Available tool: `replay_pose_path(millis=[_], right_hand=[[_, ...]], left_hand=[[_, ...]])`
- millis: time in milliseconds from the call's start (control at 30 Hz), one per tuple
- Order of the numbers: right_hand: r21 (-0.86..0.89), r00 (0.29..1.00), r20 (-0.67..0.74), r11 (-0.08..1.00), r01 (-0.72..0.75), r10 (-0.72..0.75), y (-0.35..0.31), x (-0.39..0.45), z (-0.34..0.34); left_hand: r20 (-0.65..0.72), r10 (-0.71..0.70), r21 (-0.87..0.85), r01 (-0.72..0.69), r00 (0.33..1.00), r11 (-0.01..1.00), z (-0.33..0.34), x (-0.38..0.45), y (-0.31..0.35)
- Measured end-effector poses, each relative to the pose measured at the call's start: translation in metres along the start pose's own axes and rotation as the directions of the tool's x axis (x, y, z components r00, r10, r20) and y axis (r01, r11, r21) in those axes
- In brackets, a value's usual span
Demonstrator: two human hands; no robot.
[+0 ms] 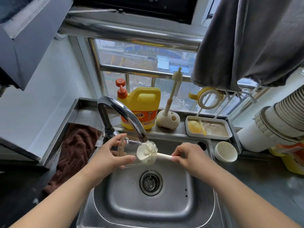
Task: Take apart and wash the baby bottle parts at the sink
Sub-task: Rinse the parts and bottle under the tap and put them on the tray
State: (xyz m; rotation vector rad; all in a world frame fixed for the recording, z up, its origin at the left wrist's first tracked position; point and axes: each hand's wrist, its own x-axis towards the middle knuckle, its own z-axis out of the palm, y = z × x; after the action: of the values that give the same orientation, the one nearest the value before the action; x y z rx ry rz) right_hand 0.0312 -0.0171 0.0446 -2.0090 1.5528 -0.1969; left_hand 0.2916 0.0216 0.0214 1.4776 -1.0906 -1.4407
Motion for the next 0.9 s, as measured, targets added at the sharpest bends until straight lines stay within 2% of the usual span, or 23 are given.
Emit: replay_pose_path(millis=[133,233,333,400,500,633,733,833,900], right_hand=[[0.067,0.994,0.0,0.992,0.105,-0.106,-0.022,0.0,0.02],[0.045,0.997,0.042,0.997,0.062,-0.063,-0.017,0.001,0.015],[0.007,0.999,0.006,0.999,0.036,-0.036,-0.017,0.006,0.006],[-0.004,0.995,0.007,0.995,0.097,-0.097,-0.034,0.01,0.014],[0.005,0.979,0.081,0.982,0.187,-0.186,-0.049,0.01,0.023],[-0.056,0.982,0.074,0.983,0.176,-0.172,-0.04,0.016,0.004],[-0.07,0.976,0.043,0.974,0.217,-0.214,-0.052,0.019,0.01],[-0.076,0.963,0.117,0.965,0.253,-0.243,-0.052,0.013,0.016],[-0.089,0.97,0.122,0.971,0.223,-0.211,-0.042,0.011,0.006]], left_hand=[[0.02,0.006,-0.038,-0.005,1.0,0.999,0.002,0.001,0.0],[-0.015,-0.017,-0.093,0.016,1.0,0.996,-0.009,-0.001,-0.004],[-0.071,-0.054,-0.208,0.038,0.996,0.977,-0.019,-0.005,-0.014],[-0.044,-0.07,-0.244,0.057,0.997,0.968,-0.02,-0.005,-0.018],[0.007,-0.07,-0.281,0.069,0.998,0.957,-0.025,-0.009,-0.016],[0.007,-0.087,-0.357,0.084,0.996,0.93,-0.033,-0.017,-0.017],[0.038,-0.122,-0.402,0.127,0.992,0.907,-0.033,-0.018,-0.022],[0.081,-0.13,-0.39,0.152,0.988,0.908,-0.032,-0.019,-0.021],[0.067,-0.116,-0.367,0.133,0.991,0.921,-0.031,-0.02,-0.018]])
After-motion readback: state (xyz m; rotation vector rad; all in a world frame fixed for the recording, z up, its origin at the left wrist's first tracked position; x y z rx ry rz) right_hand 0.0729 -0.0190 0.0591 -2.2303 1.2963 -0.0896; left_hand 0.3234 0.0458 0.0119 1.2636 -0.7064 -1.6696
